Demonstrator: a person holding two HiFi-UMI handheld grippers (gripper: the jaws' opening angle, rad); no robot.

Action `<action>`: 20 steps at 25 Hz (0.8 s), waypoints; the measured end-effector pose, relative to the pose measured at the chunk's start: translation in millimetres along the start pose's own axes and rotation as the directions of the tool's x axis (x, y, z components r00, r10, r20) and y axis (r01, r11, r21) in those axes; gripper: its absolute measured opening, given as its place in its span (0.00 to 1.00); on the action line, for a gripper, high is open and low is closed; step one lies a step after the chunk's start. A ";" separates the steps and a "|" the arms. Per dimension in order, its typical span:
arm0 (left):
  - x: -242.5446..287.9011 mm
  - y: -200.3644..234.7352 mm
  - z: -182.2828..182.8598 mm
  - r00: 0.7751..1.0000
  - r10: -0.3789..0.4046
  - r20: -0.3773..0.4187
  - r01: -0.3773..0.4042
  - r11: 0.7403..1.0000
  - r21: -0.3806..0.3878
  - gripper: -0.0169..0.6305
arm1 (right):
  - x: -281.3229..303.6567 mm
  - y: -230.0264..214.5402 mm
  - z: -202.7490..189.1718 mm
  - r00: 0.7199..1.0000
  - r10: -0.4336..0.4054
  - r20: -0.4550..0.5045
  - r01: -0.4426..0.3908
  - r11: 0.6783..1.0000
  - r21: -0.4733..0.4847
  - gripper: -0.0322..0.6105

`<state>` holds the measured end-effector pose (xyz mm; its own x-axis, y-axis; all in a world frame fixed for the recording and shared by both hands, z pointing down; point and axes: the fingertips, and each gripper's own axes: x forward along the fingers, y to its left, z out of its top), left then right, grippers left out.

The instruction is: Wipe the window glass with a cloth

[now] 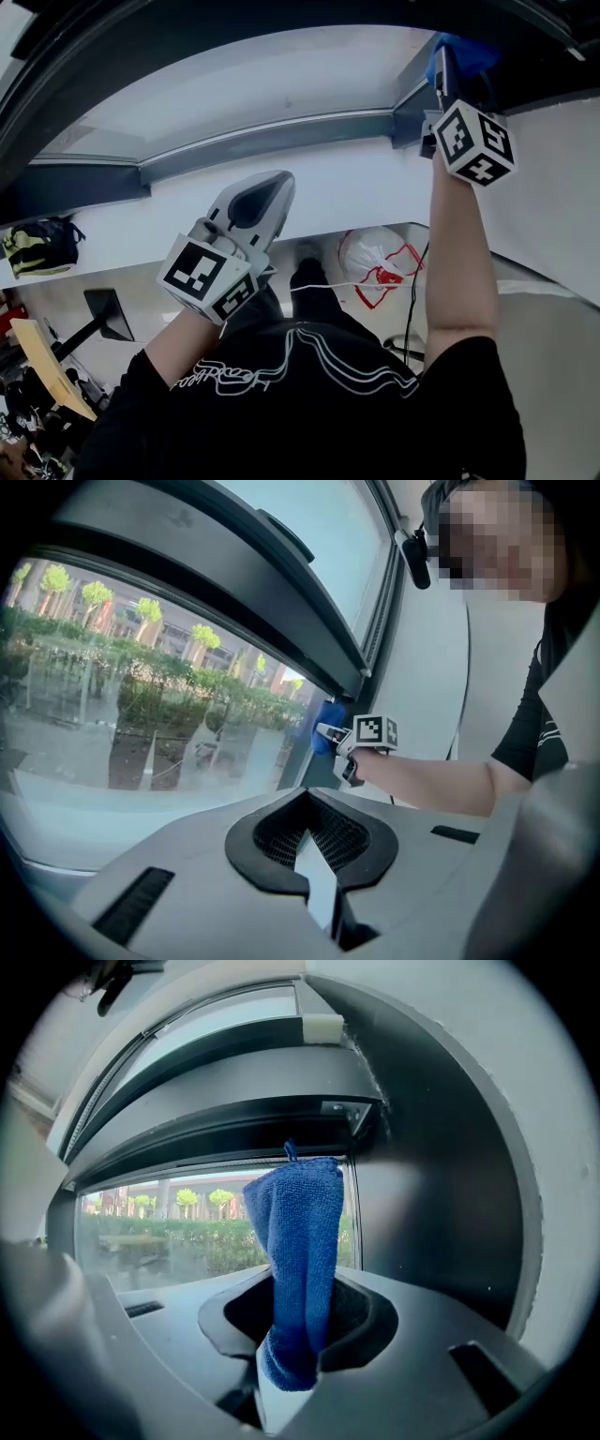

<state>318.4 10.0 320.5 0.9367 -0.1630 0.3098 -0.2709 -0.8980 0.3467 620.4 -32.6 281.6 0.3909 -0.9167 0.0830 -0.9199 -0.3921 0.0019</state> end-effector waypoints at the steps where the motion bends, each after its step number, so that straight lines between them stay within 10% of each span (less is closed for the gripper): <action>1: -0.3 -0.6 -0.4 1.000 -0.001 -0.001 0.001 1.000 0.001 0.03 | -0.4 0.4 -0.1 1.000 0.002 0.001 -0.002 1.000 -0.003 0.20; 13: -61.9 45.8 -3.5 0.997 0.066 0.043 -0.064 0.997 -0.045 0.03 | -34.0 142.5 -5.3 0.983 0.181 0.034 -0.177 0.978 -0.110 0.20; 20: -150.1 115.8 -9.1 0.972 0.217 0.088 -0.207 0.972 -0.108 0.03 | -50.0 336.2 -20.3 0.879 0.477 0.019 -0.473 0.876 -0.090 0.20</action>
<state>144.4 -65.8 322.2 0.8715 -0.3893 0.2982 -0.4814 -0.7953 0.3685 290.9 -117.1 298.3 -0.0944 -0.9940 0.0553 -0.9939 0.0973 0.0517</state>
